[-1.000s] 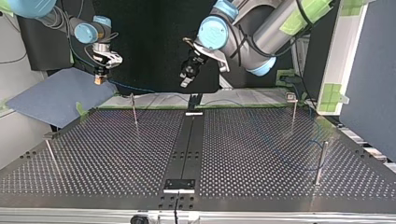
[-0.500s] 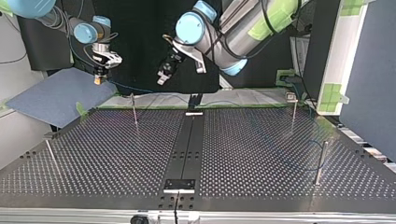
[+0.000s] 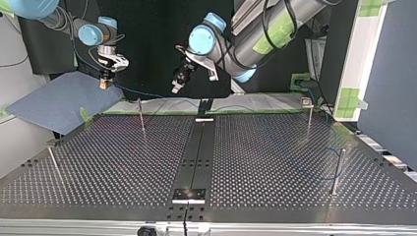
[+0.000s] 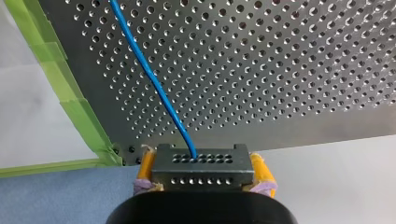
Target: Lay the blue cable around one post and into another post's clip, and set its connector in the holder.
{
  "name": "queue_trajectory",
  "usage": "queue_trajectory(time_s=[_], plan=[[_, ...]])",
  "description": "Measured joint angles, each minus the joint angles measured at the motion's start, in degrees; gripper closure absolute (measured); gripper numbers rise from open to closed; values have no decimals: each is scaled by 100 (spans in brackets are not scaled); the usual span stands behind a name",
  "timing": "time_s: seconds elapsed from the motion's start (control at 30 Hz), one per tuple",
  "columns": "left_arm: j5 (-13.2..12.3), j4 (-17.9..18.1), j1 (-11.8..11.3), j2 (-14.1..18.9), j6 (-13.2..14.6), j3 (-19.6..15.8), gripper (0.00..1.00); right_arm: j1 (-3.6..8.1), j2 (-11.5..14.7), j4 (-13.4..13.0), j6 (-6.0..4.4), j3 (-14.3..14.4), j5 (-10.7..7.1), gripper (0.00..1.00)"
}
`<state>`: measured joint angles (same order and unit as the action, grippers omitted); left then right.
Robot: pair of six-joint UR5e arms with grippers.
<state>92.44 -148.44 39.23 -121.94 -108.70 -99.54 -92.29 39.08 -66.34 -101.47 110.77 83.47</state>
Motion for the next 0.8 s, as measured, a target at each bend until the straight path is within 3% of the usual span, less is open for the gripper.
queue_trajectory(time_s=[0.23, 0.8], plan=[[81, 315, -27, -313, 76, 53, 4, -4, 0, -11, -1, -1, -13, 100], [203, 1174, 51, -1173, 97, 598, 4, 4, 0, -21, 0, -5, -14, 100]])
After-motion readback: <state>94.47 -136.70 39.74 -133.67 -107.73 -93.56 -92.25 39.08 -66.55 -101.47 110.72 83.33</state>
